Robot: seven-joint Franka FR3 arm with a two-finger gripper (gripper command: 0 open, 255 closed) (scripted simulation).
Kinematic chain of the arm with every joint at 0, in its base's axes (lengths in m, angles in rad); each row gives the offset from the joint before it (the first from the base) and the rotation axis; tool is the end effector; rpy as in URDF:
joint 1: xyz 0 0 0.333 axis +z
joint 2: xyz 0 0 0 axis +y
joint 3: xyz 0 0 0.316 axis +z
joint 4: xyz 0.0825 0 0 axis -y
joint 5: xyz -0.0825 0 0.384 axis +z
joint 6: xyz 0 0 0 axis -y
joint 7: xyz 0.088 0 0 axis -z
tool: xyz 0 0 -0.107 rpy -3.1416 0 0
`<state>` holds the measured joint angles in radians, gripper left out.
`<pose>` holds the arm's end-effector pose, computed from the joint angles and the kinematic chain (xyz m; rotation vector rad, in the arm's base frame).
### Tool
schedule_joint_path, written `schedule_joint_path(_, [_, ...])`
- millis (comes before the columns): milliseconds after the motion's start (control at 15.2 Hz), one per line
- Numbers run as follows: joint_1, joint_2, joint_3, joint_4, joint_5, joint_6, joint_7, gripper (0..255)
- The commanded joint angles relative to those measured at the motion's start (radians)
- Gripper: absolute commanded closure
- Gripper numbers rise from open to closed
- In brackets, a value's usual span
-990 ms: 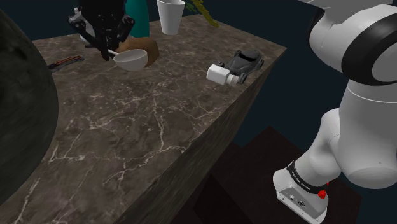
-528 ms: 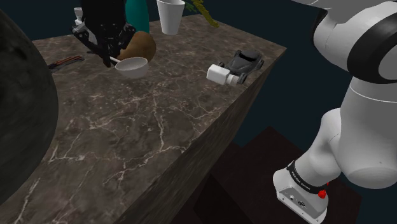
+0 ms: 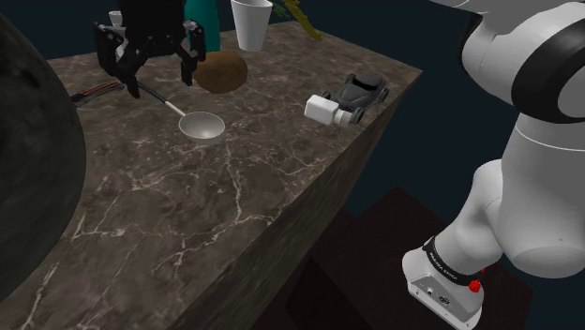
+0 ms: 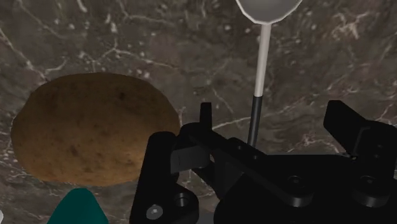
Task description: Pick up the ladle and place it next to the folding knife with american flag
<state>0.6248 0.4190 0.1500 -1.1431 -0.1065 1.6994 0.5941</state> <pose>0.5152 0.4567 0.5823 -3.0700 -0.2612 -0.2142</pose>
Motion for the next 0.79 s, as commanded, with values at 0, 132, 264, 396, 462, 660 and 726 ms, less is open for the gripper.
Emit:
schedule_joint_path(0, [0.000,0.000,0.000,0.001,0.000,0.000,0.000,0])
schedule_joint_path(132, [0.007,0.017,0.001,0.095,-0.003,-0.078,-0.002,0])
schedule_joint_path(264, [0.016,0.045,0.000,0.202,-0.007,-0.157,-0.004,0])
schedule_joint_path(396, [0.016,0.044,0.000,0.201,-0.007,-0.157,-0.004,0])
schedule_joint_path(462, [0.016,0.045,0.000,0.202,-0.007,-0.157,-0.004,0])
schedule_joint_path(660, [0.017,0.045,0.000,0.202,-0.007,-0.157,-0.004,0])
schedule_joint_path(726, [0.017,0.045,0.000,0.202,-0.007,-0.157,-0.004,0])
